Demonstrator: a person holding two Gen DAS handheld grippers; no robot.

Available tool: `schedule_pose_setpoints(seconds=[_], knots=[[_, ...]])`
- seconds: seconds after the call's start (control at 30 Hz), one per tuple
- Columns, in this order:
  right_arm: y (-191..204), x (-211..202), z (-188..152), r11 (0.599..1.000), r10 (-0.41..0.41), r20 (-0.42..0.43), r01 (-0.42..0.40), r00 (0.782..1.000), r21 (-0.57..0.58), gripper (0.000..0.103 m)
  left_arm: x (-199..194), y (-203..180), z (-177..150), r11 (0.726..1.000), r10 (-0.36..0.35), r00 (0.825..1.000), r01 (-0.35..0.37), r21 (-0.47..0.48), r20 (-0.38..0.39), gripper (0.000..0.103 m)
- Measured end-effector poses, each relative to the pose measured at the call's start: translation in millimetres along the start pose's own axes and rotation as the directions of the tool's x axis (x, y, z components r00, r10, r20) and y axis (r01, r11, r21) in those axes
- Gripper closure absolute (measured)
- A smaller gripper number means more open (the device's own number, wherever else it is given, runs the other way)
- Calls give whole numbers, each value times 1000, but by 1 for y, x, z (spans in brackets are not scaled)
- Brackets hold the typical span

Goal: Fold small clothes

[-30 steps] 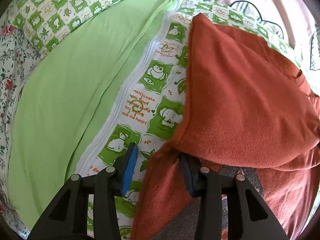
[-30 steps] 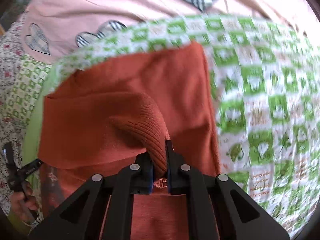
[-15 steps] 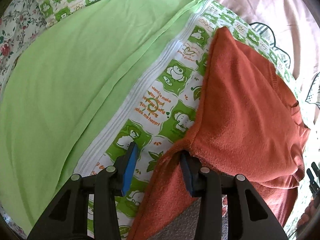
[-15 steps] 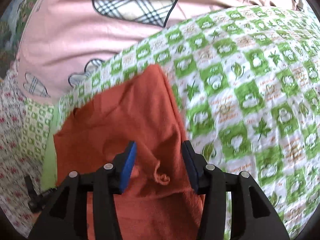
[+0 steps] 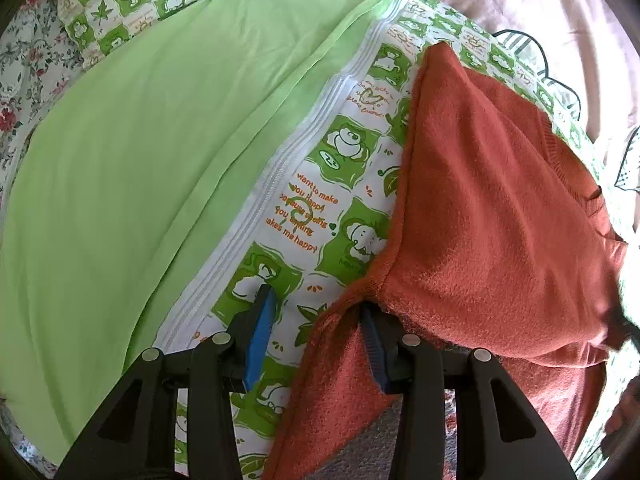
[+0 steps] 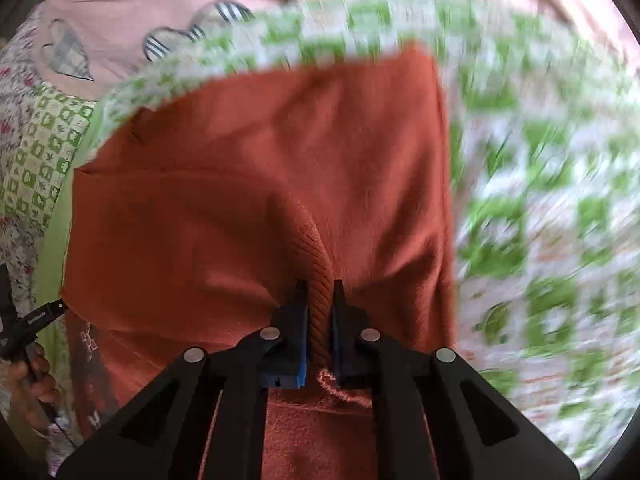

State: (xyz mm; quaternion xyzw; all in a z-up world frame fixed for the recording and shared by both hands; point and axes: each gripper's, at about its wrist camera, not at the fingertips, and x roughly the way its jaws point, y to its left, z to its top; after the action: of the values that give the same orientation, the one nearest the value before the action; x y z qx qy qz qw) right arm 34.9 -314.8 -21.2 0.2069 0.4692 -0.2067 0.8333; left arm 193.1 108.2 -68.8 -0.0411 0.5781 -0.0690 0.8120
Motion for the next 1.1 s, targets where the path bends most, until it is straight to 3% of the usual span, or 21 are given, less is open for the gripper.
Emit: schedule_pose_setpoints(seconds=[0.07, 0.13, 0.17, 0.2, 0.23, 0.27, 0.37, 0.5, 0.63, 0.8, 0.83, 0.9, 0.97, 1.1], knots=[[3, -25, 4, 1000, -19, 111, 21, 994, -20, 93, 0, -1, -1, 1000, 4, 1000, -4, 10, 2, 58], [7, -25, 4, 994, -88, 138, 97, 986, -57, 93, 1, -3, -1, 1000, 16, 1000, -16, 22, 3, 57], [7, -13, 4, 988, -129, 99, 136, 987, -71, 89, 1, -4, 0, 999, 21, 1000, -21, 25, 2, 57], [3, 0, 4, 984, -162, 37, 165, 986, -70, 75, 1, -4, 0, 999, 21, 1000, -21, 24, 2, 57], [-5, 13, 3, 979, -202, -35, 200, 979, -45, 67, 1, -3, 1, 1000, 15, 1000, -15, 20, 1, 57], [-16, 18, 0, 979, -205, -65, 206, 977, 7, 67, 1, -2, 1, 1000, 8, 1000, -8, 18, 0, 57], [-40, 12, -7, 976, -154, -61, 161, 986, 145, 66, 0, 4, 0, 1000, -14, 1000, 14, 19, -4, 57], [-40, -3, -13, 985, -102, -15, 103, 995, 140, 66, -8, 9, -3, 998, -33, 998, 36, 57, -45, 59], [-25, -15, -12, 994, 20, 39, -24, 999, 109, 66, -36, -1, -8, 978, -136, 990, 141, 154, -41, 62], [16, 11, -4, 993, 119, -22, -118, 993, 25, 66, -26, -26, 23, 980, -151, 989, 149, 134, 0, 59], [19, 18, -3, 993, 120, -42, -119, 992, 17, 66, -20, -31, 29, 981, -140, 990, 138, 134, 2, 59], [22, 35, 0, 997, 71, -74, -71, 995, 9, 66, 3, -43, 39, 986, -32, 999, 33, 163, -7, 58], [6, 45, 2, 996, -71, -88, 75, 994, 40, 66, 18, -45, 43, 980, 40, 999, -38, 195, -10, 56], [-24, 33, -3, 978, -23, -62, 35, 998, 205, 67, 15, -40, 47, 978, 51, 999, -51, 203, 10, 54]])
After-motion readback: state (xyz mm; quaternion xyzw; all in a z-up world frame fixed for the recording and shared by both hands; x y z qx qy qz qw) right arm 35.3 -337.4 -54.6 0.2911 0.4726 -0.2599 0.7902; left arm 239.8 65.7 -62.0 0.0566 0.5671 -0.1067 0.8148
